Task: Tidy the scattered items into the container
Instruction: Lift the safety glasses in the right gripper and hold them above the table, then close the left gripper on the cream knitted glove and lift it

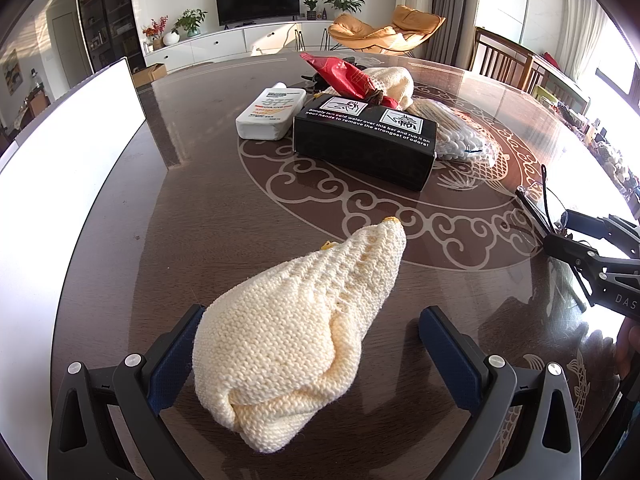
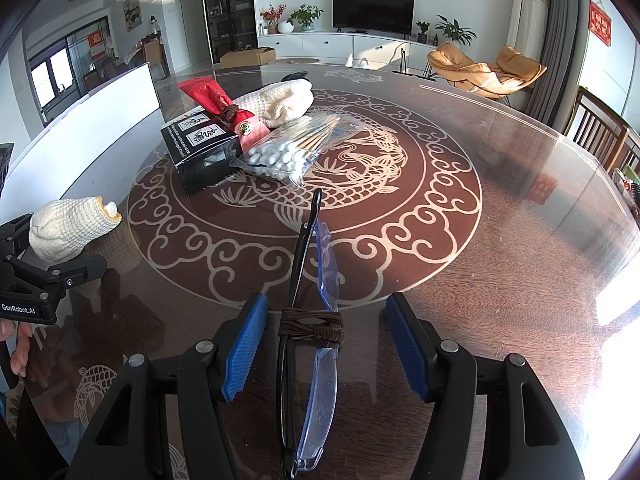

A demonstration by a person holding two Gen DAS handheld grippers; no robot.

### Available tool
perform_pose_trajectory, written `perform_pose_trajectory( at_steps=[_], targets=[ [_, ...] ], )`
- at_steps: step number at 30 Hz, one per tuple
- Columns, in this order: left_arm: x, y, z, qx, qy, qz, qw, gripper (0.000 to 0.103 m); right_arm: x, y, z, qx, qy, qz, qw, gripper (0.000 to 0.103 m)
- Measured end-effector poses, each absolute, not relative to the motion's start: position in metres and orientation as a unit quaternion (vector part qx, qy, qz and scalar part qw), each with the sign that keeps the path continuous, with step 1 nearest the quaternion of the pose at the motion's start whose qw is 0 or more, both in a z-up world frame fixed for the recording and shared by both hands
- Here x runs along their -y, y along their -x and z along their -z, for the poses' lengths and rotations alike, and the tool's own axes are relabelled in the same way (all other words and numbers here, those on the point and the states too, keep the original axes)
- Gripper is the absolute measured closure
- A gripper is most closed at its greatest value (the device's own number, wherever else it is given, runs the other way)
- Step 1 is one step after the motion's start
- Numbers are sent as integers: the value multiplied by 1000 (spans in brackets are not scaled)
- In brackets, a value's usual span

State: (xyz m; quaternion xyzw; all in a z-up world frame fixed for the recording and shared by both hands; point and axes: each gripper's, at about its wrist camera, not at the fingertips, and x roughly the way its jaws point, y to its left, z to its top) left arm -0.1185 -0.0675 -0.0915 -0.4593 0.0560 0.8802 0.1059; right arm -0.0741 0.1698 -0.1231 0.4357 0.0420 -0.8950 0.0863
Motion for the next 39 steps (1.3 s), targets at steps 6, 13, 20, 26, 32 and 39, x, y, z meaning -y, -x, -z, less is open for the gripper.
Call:
perform_pose_trajectory(
  at_steps=[6,13,20,26,32,39],
  targets=[
    [67,118,91,-56,459,-880,106,0,-170,74,123,-42,-436,895,86,40],
    [68,119,91,-56,459,-880,106,0,-170,74,123,-42,-436,895,86,40],
    [68,119,91,-56,459,-880,106,0,-170,74,123,-42,-436,895,87,40],
    [68,119,91,-56,459,-880,106,0,-170,74,123,-42,-436,895,87,40],
    [67,119,91,-59,460,-879,107,0,-169,74,124,-42,-437,894,92,36],
    [66,121,90,-67,473,-871,116,0,-170,73,123,-37,-436,894,97,37]
  ],
)
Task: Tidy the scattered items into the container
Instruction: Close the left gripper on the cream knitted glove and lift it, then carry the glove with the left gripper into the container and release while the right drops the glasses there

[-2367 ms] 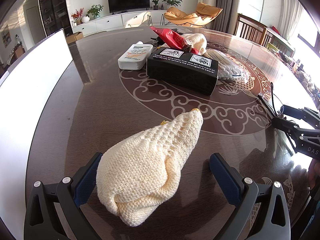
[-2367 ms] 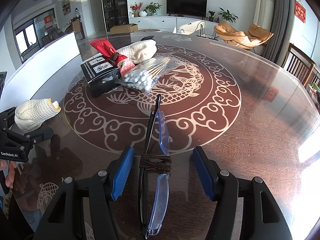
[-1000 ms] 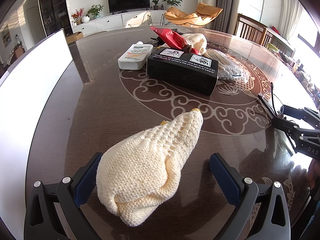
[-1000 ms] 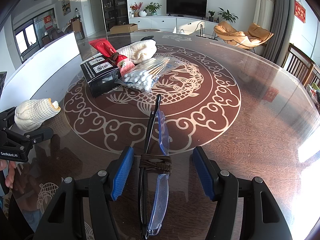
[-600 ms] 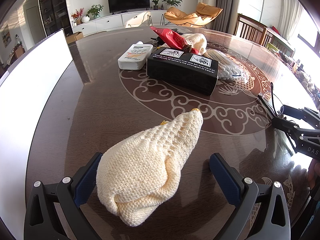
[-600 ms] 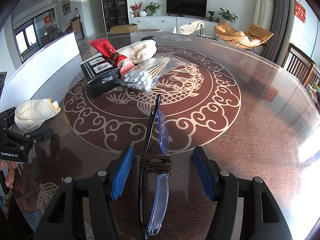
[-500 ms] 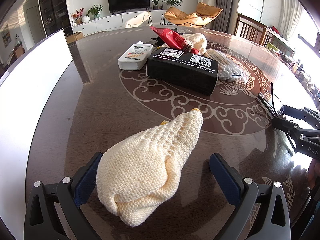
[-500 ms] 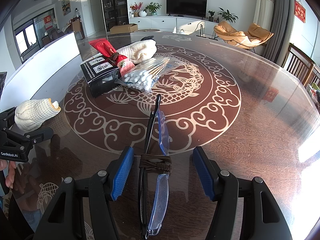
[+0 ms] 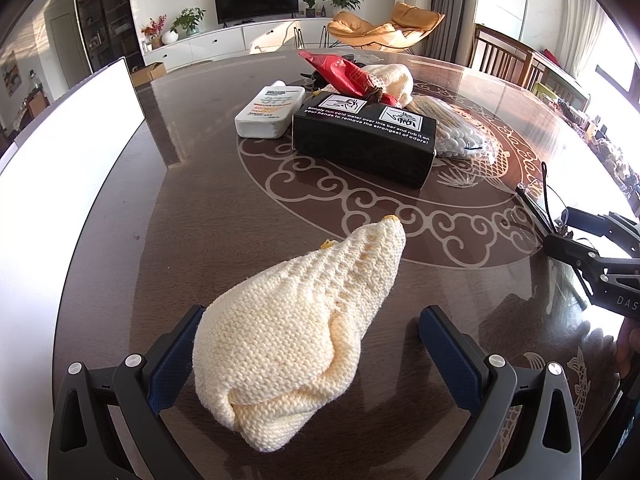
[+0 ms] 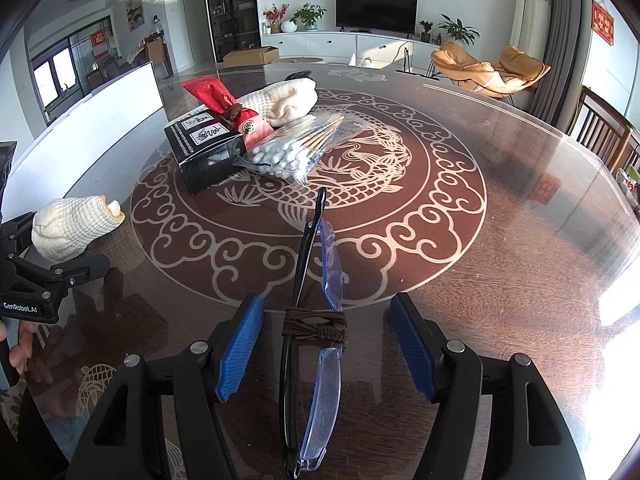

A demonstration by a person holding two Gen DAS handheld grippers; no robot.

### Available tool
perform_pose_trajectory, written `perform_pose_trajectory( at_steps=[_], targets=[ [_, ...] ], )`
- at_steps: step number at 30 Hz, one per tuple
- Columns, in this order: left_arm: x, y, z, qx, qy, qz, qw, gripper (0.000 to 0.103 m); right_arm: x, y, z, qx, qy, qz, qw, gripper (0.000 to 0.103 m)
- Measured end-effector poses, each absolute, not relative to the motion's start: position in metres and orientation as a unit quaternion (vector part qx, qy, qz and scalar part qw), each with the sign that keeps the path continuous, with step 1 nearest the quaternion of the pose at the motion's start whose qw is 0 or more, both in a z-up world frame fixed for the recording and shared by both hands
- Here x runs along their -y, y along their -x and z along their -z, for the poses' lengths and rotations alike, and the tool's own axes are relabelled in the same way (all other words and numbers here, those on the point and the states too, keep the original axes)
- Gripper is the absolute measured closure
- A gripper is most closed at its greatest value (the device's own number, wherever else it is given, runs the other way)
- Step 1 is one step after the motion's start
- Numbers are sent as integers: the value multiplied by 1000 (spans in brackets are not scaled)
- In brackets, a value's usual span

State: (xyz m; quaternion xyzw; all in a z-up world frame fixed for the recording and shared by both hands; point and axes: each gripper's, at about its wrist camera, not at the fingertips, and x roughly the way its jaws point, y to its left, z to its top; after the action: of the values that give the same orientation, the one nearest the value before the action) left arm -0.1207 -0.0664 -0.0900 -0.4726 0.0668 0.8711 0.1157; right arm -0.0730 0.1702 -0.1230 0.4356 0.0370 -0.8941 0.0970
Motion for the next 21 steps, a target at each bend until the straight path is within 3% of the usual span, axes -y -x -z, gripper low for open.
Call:
perform_pose_trajectory(
  at_steps=[1,2,3,4,16,21],
  targets=[
    [67,122,89,-68,476,-869,116,2,-171,71,122,-36,-435,894,100,41],
    [69,120,87,-66,471,-872,115,12,-172,68,121,-41,-435,894,100,51],
    [71,117,82,-64,465,-876,113,46,-172,65,120,-44,-436,893,102,76],
    [75,116,79,-51,468,-874,121,60,-175,61,119,-36,-440,891,109,76],
    [85,49,60,50,456,-881,117,61,-151,32,107,32,-454,872,182,76],
    [124,30,3,67,414,-902,104,61,-96,36,74,9,-438,867,238,76]
  ],
)
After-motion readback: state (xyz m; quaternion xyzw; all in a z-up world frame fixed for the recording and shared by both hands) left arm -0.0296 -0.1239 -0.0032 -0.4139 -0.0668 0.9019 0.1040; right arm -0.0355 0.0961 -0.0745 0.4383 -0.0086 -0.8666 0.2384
